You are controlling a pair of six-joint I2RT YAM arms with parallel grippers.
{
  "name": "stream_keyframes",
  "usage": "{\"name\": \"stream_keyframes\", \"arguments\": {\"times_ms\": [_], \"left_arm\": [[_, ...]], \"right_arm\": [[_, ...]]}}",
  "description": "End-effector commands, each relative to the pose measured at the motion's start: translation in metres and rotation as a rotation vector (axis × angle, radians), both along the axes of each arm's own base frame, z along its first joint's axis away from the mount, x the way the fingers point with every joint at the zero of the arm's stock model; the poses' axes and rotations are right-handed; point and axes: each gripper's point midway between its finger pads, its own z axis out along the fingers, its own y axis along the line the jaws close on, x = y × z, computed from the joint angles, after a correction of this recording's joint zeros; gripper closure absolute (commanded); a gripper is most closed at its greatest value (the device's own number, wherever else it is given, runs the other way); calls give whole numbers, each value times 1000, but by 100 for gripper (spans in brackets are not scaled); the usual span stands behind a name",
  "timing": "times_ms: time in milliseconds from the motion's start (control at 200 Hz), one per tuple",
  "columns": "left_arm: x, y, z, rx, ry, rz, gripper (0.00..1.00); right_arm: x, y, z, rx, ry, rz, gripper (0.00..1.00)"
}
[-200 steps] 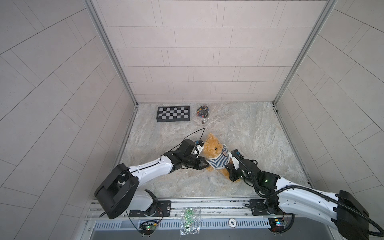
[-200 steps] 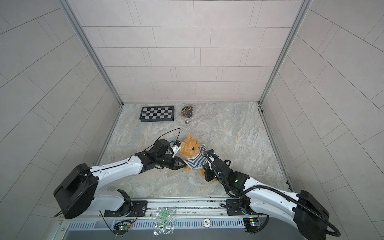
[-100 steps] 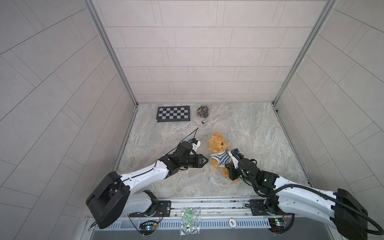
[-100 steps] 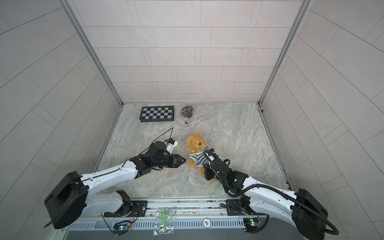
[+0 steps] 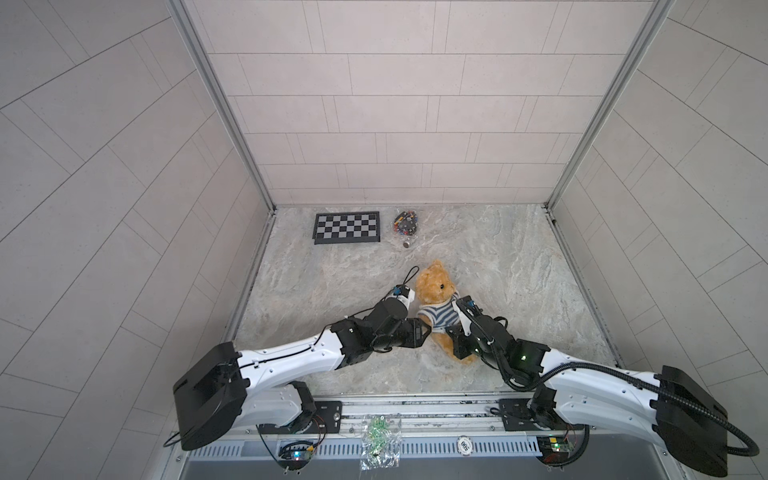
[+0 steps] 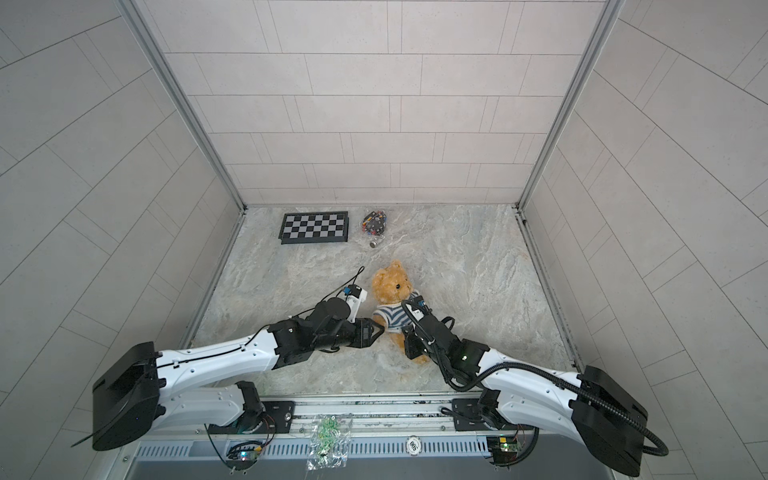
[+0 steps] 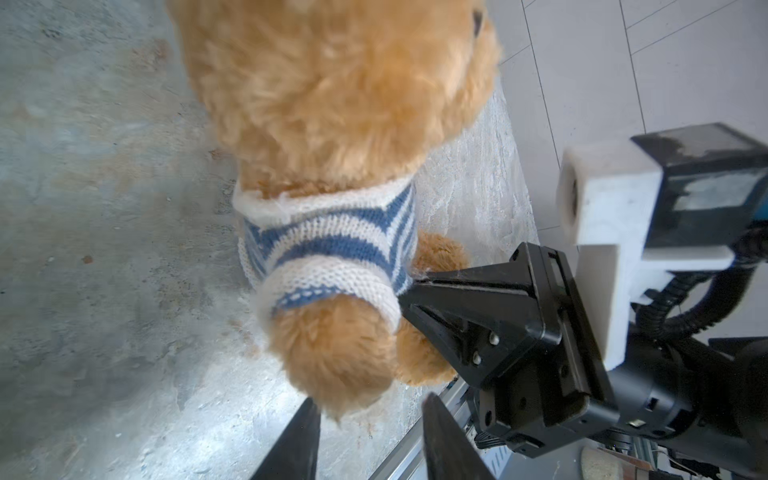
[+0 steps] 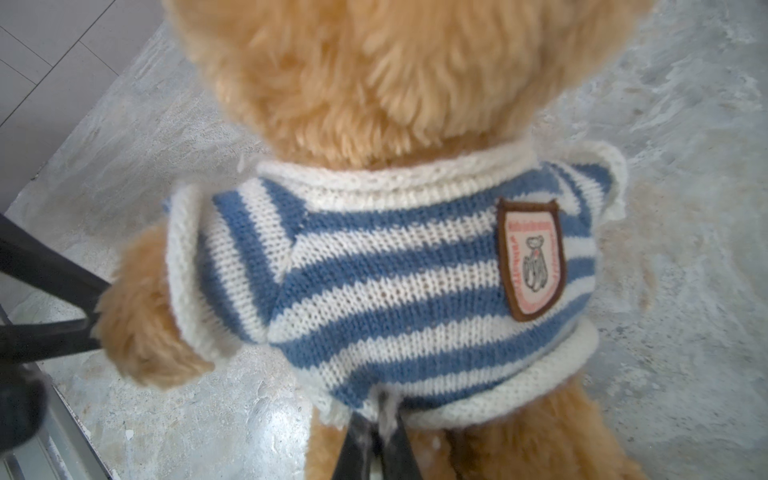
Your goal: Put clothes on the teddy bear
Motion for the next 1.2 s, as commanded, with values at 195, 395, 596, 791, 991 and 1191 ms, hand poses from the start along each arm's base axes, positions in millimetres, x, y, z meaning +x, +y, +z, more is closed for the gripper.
{"name": "stream_keyframes", "arguments": {"times_ms": [195, 395, 596, 791, 991, 1191], "left_arm": [[11, 6, -7, 67, -7, 88, 49], [16, 3, -9, 102, -19, 85, 53], [16, 1, -11, 111, -15, 76, 74], [13, 12, -14, 127, -11, 68, 98], [11, 33, -17, 150, -3, -38, 100], [9, 50, -25, 206, 4, -124, 100]], "right_arm": [[3, 7, 8, 22, -9, -12, 100], [3, 7, 7, 22, -7, -13, 100], [3, 8, 6, 16, -6, -11, 100], [4, 6, 7, 10, -8, -21, 100], [2, -10, 6, -17, -30, -49, 100], [4, -24, 1, -43, -7, -92, 100]]}}
